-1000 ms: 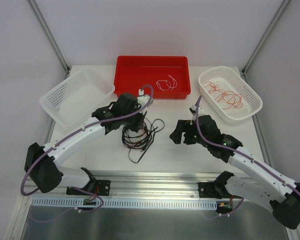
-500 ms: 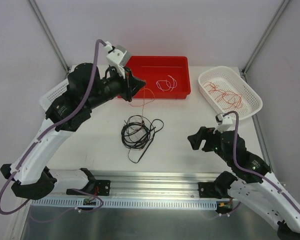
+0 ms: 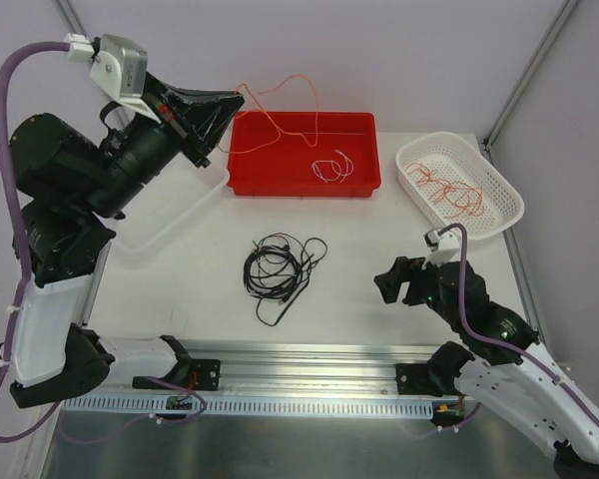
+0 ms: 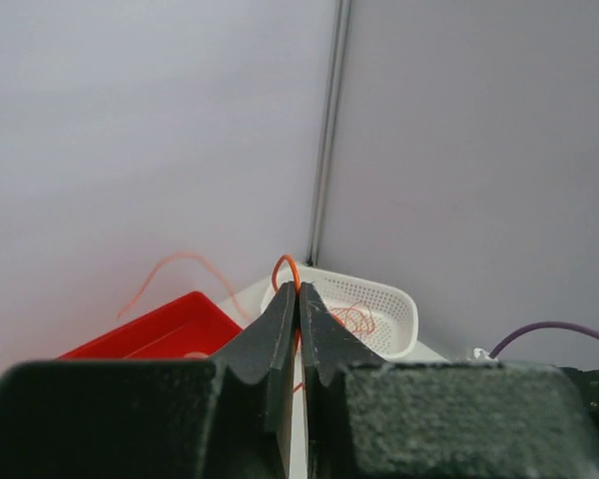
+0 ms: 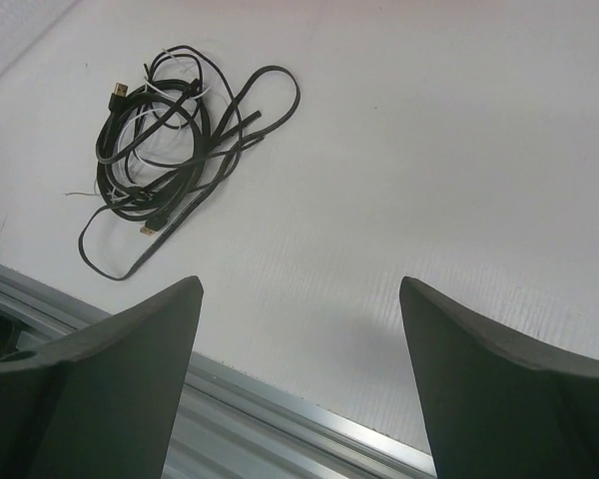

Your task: Untangle the cables

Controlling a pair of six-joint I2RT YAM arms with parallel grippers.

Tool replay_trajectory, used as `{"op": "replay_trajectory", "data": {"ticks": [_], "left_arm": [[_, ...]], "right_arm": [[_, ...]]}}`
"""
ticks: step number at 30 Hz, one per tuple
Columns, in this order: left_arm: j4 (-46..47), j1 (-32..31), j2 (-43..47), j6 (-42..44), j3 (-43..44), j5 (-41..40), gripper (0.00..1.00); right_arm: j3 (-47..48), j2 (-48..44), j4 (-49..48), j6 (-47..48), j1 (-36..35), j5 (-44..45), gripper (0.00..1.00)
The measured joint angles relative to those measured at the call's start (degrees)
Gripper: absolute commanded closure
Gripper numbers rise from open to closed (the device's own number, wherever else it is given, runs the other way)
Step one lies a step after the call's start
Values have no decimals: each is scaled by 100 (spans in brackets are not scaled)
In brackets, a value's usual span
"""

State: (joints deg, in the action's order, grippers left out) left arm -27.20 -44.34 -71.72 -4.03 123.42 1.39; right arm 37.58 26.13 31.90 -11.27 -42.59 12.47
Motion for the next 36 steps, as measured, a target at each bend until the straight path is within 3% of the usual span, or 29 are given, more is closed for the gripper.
{"op": "replay_trajectory", "data": {"ticks": [7, 18, 26, 36], "left_arm": [[142, 0, 208, -31, -1869, -210, 100], [632, -354, -1005, -822, -4994, 426, 100], [1235, -925, -1064, -999, -5307, 472, 100], [1432, -1198, -826, -857, -5307, 562, 100]], "right_arm": [[-85, 144, -68, 87, 0, -223, 16], [-337, 302, -278, 118, 0, -310, 16], [-562, 308, -688, 295, 0, -916, 15], [-562, 608, -1941, 654, 0, -1821, 10]]}}
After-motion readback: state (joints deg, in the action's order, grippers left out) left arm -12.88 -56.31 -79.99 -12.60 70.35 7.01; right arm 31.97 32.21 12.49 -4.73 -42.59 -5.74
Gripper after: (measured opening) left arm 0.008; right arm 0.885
